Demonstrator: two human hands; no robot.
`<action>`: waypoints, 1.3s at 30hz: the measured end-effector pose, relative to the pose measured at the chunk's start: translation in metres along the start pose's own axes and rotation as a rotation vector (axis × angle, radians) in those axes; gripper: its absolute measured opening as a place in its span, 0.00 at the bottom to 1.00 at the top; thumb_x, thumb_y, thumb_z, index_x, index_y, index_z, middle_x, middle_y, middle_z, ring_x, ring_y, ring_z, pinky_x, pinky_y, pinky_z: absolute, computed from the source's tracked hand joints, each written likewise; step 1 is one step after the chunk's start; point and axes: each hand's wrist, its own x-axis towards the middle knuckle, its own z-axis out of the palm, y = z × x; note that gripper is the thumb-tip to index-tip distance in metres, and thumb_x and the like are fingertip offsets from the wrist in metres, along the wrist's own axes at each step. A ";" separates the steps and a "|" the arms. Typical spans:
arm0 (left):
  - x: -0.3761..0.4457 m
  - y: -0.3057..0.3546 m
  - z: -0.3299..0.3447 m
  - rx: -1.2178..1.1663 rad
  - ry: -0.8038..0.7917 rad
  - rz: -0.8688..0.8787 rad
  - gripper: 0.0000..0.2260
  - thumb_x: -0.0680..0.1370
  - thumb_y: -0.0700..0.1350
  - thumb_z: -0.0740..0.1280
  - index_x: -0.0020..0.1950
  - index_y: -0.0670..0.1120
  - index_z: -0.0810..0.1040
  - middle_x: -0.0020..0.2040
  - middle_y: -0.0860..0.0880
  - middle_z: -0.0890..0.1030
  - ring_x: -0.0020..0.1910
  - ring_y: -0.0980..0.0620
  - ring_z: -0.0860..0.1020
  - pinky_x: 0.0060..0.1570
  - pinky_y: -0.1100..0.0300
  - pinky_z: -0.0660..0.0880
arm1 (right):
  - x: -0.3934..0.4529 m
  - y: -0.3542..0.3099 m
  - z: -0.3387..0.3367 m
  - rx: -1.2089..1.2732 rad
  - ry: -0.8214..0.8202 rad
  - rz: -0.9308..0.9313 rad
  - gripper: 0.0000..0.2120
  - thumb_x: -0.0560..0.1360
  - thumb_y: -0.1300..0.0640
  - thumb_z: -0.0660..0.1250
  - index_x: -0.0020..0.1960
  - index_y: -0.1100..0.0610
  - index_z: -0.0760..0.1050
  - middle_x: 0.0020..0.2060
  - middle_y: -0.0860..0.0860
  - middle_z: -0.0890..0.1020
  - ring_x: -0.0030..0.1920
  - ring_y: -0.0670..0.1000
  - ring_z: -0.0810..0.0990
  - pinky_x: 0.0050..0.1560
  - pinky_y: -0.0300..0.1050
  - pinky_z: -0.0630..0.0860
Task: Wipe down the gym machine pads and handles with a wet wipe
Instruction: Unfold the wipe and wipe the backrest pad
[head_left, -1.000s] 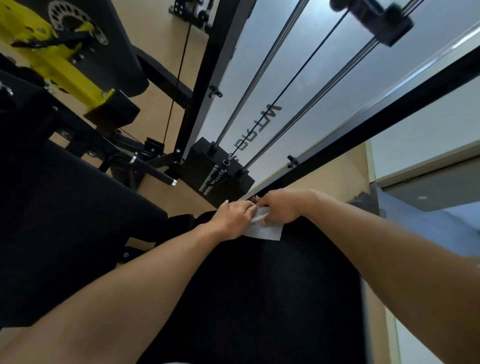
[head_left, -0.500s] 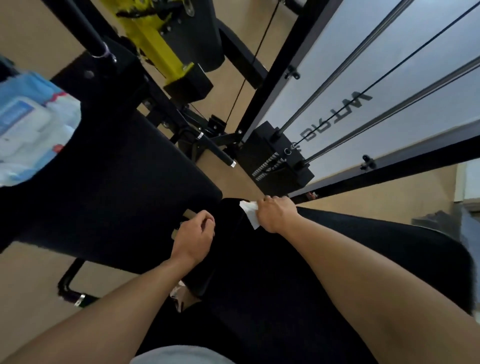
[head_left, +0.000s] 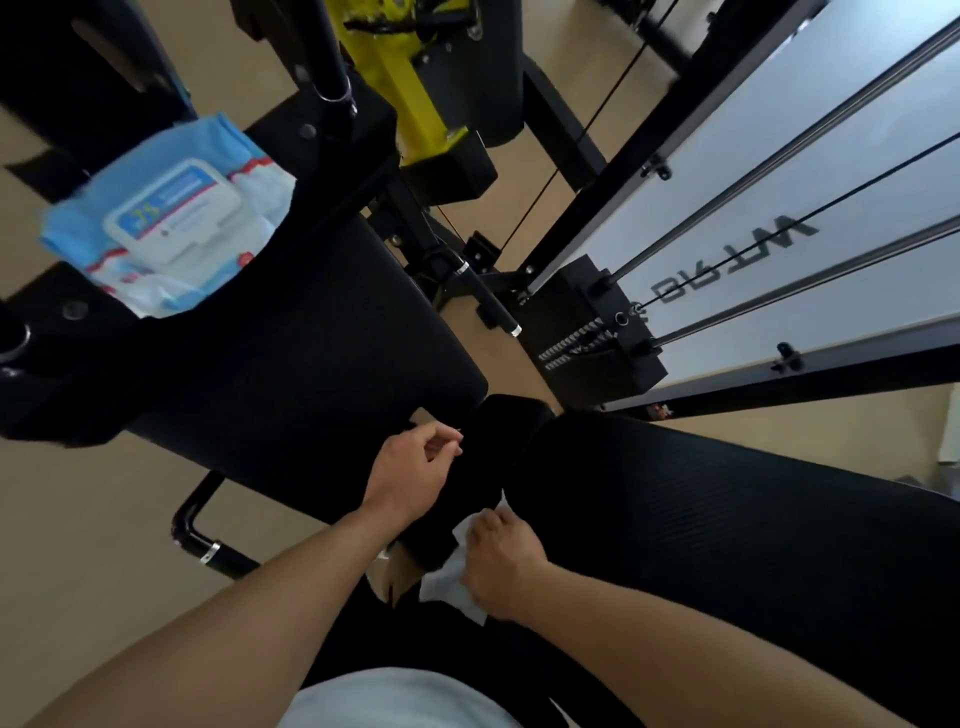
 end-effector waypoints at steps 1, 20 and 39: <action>-0.002 -0.001 -0.001 -0.004 0.005 0.007 0.05 0.81 0.44 0.69 0.52 0.52 0.83 0.44 0.58 0.85 0.47 0.63 0.82 0.52 0.61 0.80 | 0.001 0.011 -0.001 -0.006 0.028 0.032 0.26 0.85 0.50 0.54 0.80 0.61 0.61 0.77 0.61 0.65 0.78 0.62 0.60 0.80 0.62 0.47; -0.048 -0.044 -0.014 -0.011 -0.028 -0.045 0.06 0.77 0.46 0.73 0.45 0.56 0.80 0.40 0.63 0.84 0.43 0.67 0.82 0.49 0.61 0.80 | 0.031 0.085 0.025 0.239 0.154 0.190 0.30 0.83 0.45 0.52 0.80 0.59 0.60 0.78 0.58 0.63 0.78 0.58 0.60 0.78 0.56 0.58; -0.046 -0.064 0.005 -0.030 0.003 -0.106 0.06 0.77 0.46 0.73 0.45 0.57 0.79 0.40 0.65 0.84 0.42 0.66 0.83 0.49 0.58 0.81 | 0.042 0.128 0.004 0.189 0.068 0.365 0.32 0.84 0.52 0.48 0.83 0.63 0.42 0.83 0.59 0.46 0.83 0.58 0.43 0.82 0.55 0.45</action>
